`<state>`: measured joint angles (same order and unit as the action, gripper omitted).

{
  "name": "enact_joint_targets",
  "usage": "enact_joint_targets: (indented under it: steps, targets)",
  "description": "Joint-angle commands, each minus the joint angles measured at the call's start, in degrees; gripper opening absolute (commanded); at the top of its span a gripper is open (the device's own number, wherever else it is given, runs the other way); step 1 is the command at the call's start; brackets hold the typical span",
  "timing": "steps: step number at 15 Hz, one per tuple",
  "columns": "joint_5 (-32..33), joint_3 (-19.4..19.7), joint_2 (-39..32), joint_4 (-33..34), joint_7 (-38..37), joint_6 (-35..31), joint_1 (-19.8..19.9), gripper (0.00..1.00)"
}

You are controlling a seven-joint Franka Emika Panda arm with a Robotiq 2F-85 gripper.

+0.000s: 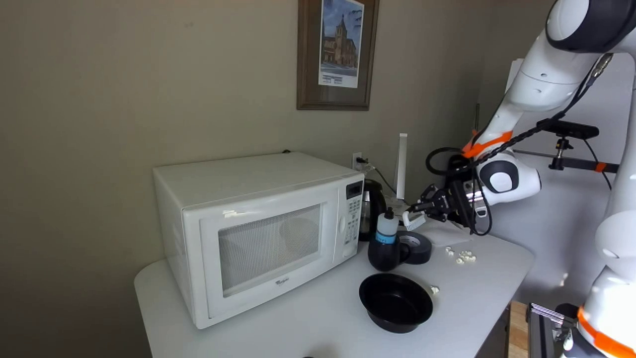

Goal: Put the brush on the tape

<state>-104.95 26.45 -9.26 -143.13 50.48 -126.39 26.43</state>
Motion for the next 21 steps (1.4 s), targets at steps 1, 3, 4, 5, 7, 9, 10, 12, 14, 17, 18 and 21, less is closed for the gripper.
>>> enact_joint_targets:
  steps: [1, 3, 4, 5, 7, 9, 10, 12, 14, 17, 18, 21]
  targets:
    - [-1.79, -0.02, -4.94, 2.99, 0.20, -1.75, -1.09, 0.05]
    - [-2.19, 0.19, -7.17, 4.25, 0.41, -1.58, -0.96, 0.05]
    - [-2.24, 0.24, -8.21, 4.85, 0.31, -1.25, -0.88, 0.05]
    - [-2.02, 0.35, -9.05, 5.43, 0.01, -1.15, -0.84, 0.05]
    - [-2.19, 0.41, -10.58, 6.42, 0.11, -1.22, -0.89, 0.05]
    - [-2.18, 0.32, -11.99, 7.34, 0.12, -1.47, -1.07, 0.05]
    - [-2.12, 0.28, -12.56, 7.65, 0.06, -1.64, -1.18, 0.05]
    - [-1.90, 0.25, -13.55, 8.19, 0.02, -2.01, -1.40, 0.05]
    - [-1.64, 0.32, -14.20, 8.53, 0.07, -2.33, -1.55, 0.44]
    - [-1.13, 0.56, -14.93, 8.64, -0.24, -2.81, -1.52, 0.66]
    - [-0.88, 0.74, -14.57, 8.53, -0.39, -2.66, -1.38, 0.73]
    - [0.22, 1.14, -13.88, 8.00, -1.32, -2.09, -1.09, 0.83]
